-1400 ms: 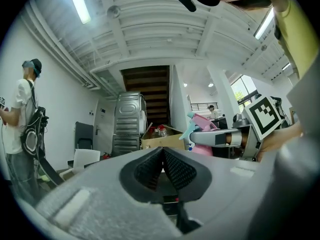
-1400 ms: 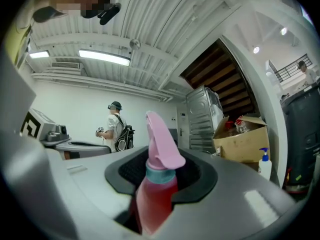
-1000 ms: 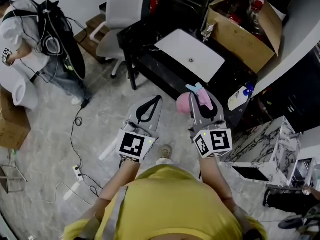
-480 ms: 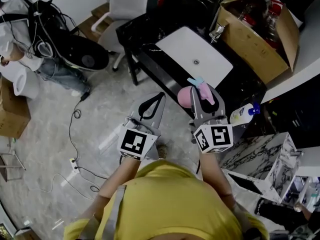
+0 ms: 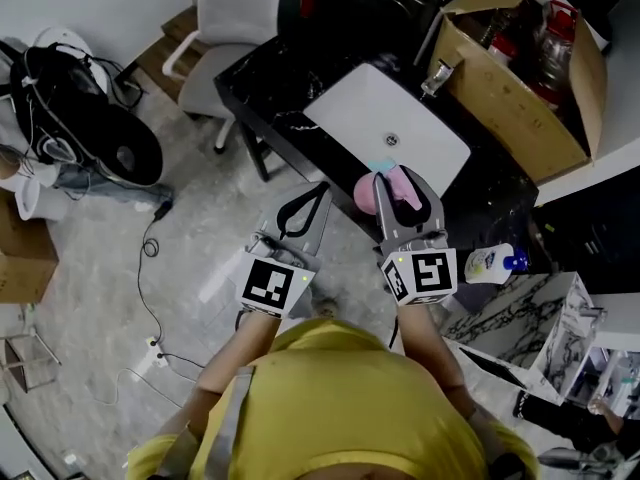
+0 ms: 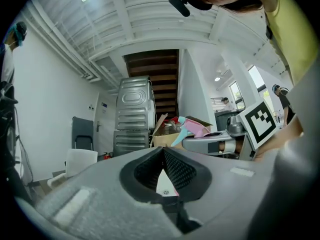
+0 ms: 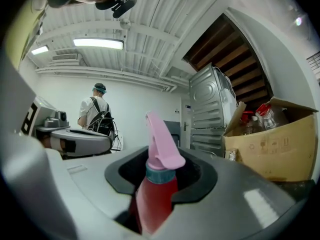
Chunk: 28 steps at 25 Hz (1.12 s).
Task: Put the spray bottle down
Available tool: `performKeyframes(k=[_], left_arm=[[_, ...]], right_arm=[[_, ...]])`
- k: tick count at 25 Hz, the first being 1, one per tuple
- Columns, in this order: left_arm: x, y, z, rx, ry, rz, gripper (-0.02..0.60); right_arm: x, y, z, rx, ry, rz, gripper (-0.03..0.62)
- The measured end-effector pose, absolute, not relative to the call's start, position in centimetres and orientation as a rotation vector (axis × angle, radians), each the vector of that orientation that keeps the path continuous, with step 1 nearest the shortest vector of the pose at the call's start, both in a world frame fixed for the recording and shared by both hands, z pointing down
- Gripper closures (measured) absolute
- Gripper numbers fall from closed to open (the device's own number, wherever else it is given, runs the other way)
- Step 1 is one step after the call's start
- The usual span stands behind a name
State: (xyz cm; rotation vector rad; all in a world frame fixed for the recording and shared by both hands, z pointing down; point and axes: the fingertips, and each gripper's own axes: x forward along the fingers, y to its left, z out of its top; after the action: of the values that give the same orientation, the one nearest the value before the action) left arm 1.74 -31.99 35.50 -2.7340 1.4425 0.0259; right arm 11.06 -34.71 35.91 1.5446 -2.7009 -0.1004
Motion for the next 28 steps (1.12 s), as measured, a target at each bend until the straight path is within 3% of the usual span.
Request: performKeyframes(k=[13, 28], left_arm=[[-1.6, -42.2, 39.8, -2.854, 1.282, -0.016, 0.577], [-2.6, -46.6, 43.8, -2.95, 1.337, -0.113, 0.577]], right_arm=[[6.9, -44.3, 41.2, 1.608, -2.609, -0.031, 0.464], [4.0, -46.9, 45.6, 1.471, -2.564, 0.059, 0.463]])
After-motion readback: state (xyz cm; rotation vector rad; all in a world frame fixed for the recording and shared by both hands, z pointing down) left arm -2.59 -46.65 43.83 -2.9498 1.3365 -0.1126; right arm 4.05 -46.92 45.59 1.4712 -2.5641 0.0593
